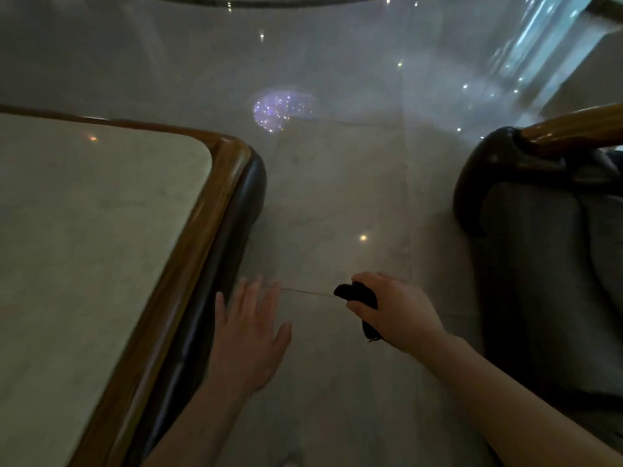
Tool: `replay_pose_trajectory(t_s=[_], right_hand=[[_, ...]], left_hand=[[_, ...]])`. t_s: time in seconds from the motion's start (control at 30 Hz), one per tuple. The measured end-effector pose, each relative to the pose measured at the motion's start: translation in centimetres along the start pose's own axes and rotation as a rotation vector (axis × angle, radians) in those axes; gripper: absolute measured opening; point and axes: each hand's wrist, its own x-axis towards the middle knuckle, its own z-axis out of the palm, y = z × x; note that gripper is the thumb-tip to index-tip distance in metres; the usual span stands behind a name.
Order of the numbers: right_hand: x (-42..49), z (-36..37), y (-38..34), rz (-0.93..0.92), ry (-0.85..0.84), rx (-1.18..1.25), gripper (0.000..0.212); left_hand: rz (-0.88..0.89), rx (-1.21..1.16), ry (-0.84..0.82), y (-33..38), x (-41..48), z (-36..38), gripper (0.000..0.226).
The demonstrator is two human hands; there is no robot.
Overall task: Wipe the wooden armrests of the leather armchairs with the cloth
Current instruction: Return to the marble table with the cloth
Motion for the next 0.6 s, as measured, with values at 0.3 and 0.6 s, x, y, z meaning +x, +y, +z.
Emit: replay_pose_trajectory(t_s=[0.3,0.6], right_hand=[[6.5,3.1,-9.2,-0.158,-0.108,-0.021,0.036],[14.0,7.3,-14.8,-0.350,-0.208,0.001,0.038]], left_hand=[[-0.172,-0.032,0.054,-9.4,-1.0,-0.7,0.070],[-0.420,0.024,-0.011,-16.0,-0.7,-0.6,0.077]])
